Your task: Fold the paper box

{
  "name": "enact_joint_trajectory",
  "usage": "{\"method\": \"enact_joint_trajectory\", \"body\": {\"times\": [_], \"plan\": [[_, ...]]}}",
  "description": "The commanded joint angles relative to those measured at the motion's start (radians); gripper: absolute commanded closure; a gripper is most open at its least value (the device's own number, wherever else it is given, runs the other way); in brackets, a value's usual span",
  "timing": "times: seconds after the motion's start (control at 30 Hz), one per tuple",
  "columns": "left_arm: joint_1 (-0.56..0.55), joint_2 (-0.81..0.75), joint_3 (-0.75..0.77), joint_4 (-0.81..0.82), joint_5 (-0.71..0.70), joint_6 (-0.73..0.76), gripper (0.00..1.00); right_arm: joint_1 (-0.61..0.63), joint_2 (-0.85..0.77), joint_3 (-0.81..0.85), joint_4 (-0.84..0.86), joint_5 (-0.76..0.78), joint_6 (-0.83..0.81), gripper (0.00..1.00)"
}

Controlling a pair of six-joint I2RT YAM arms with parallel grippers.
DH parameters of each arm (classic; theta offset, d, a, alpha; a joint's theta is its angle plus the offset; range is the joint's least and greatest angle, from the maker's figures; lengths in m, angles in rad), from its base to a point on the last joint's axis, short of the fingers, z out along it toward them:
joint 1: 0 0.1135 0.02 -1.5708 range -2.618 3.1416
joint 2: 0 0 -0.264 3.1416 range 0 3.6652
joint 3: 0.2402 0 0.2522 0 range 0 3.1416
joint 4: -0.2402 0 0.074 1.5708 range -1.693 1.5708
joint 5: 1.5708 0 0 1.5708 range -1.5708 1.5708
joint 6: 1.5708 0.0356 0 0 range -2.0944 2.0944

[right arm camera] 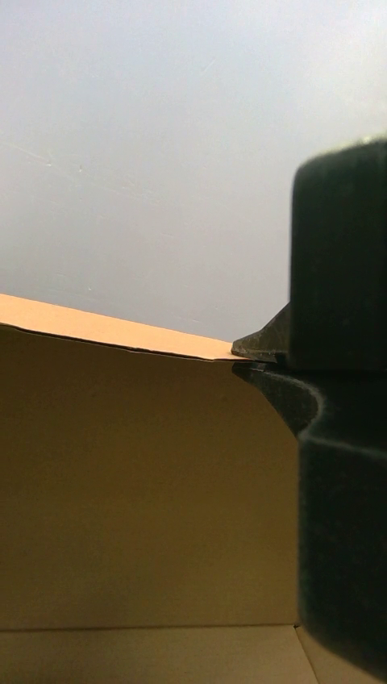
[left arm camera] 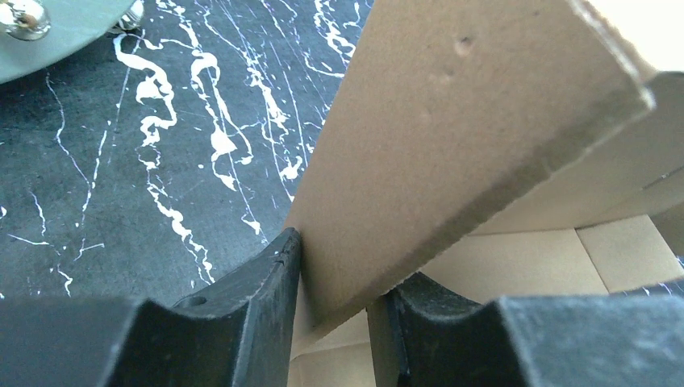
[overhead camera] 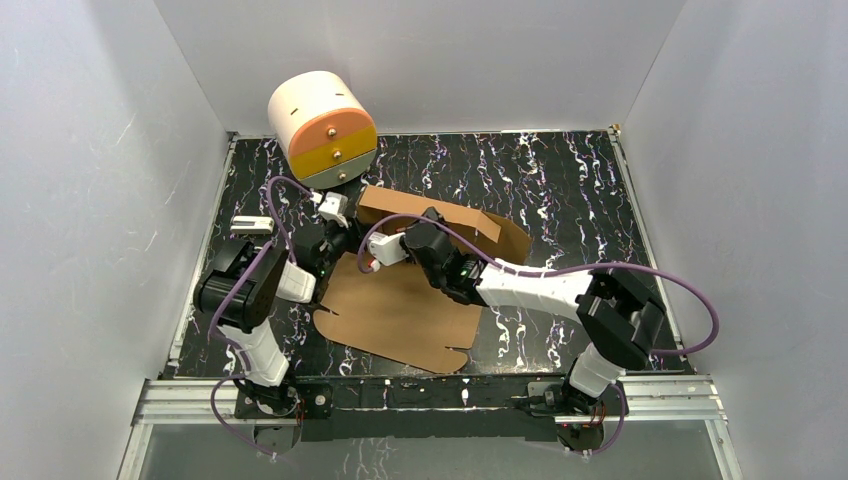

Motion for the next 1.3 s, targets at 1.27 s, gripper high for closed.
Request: {"method": "enact_joint_trajectory", "body": {"times": [1.27], "plan": [[-0.241, 0.085, 0.074, 0.401, -0.846, 0.022, 0.8, 0.021, 0.108, 0.161, -0.535, -0.108, 0.307, 1.0]]}}
